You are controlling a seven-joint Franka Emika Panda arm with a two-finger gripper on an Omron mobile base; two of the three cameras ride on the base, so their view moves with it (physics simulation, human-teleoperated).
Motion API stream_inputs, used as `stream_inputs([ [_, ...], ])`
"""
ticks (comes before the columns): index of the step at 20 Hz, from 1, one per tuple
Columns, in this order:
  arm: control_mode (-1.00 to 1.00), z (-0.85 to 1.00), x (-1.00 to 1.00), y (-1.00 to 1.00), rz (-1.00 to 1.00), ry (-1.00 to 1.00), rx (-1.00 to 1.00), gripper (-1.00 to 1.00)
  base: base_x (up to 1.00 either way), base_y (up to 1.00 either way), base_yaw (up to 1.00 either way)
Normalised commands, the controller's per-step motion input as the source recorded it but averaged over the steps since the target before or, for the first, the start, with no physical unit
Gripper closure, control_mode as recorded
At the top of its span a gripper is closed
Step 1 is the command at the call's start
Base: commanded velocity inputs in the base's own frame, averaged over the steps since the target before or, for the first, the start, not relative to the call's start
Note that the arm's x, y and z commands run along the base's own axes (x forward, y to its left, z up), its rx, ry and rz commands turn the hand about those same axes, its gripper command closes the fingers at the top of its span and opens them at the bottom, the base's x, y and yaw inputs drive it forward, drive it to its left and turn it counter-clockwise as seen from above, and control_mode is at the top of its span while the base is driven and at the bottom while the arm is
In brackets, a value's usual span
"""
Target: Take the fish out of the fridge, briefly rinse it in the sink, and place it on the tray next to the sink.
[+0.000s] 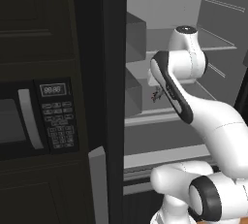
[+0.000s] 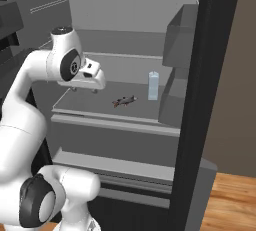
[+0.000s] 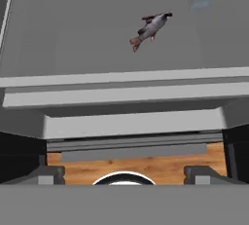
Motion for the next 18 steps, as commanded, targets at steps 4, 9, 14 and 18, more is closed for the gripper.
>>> stream_inputs([
  [4, -1.00, -0.54, -0.02, -0.54, -0.75, 0.00, 0.00, -1.00, 0.00, 0.00, 0.00],
  [9, -1.00, -0.21, 0.79, -0.03, -0.32, -0.07, -0.03, -1.00, 0.00, 0.00, 0.00],
  [14, -1.00, -0.10, 0.94, 0.00, -0.03, -0.11, 0.00, -1.00, 0.00, 0.00, 0.00],
  [18, -1.00, -0.20, 0.51, 0.00, 0.00, -0.01, -0.01, -1.00, 0.00, 0.00, 0.00],
])
